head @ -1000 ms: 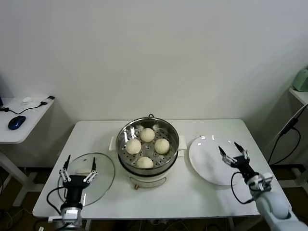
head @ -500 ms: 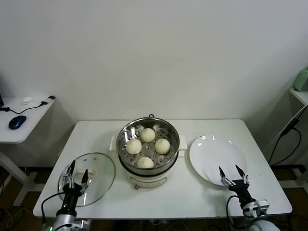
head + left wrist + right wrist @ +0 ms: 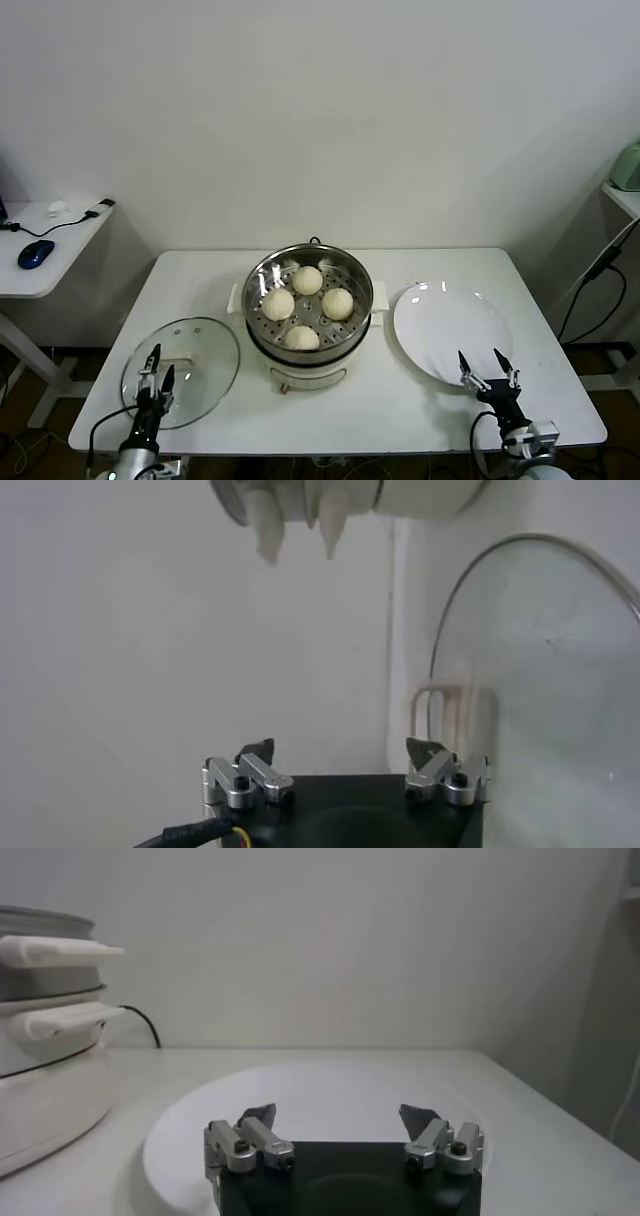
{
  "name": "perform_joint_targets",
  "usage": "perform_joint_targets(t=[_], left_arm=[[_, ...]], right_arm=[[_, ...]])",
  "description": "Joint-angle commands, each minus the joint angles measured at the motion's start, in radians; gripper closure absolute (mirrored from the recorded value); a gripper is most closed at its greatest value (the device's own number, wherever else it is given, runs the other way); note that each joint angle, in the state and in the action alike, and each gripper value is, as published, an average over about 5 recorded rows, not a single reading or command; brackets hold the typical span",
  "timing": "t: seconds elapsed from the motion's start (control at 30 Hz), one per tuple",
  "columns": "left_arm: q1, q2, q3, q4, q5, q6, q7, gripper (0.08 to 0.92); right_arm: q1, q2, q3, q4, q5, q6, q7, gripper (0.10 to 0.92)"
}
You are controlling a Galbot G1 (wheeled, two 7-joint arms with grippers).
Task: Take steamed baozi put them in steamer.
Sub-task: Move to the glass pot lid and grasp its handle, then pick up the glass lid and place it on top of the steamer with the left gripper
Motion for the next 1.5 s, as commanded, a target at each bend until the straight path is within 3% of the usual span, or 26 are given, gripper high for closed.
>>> perform_joint_targets(t=[0.03, 0.53, 1.0, 1.3, 1.5], left_arm=[[-0.005, 0.001, -0.008, 0.034, 0.068, 0.025, -0.007, 0.177], [-0.119, -0.008, 0.031, 0.098, 0.024, 0.097, 0.029, 0.199], [-0.147, -0.002, 0.048, 0.175, 0.015, 0.151, 0.035, 0.589], [-0.147, -0.023, 0.046, 0.154, -0.004, 0.136, 0.03, 0.835], [-0.127, -0.032, 0.034, 0.068, -0.023, 0.123, 0.038, 0.861]], right_arm=[[-0.009, 0.019, 0.009, 0.008, -0.02, -0.004, 0.009, 0.203], [-0.013, 0.021, 0.009, 0.023, -0.041, -0.006, 0.011, 0.203], [-0.007, 0.027, 0.006, 0.032, -0.059, -0.007, 0.008, 0.203], [-0.008, 0.028, 0.015, 0.044, -0.059, -0.007, 0.01, 0.203], [-0.01, 0.026, 0.028, 0.052, -0.056, -0.007, 0.012, 0.203]])
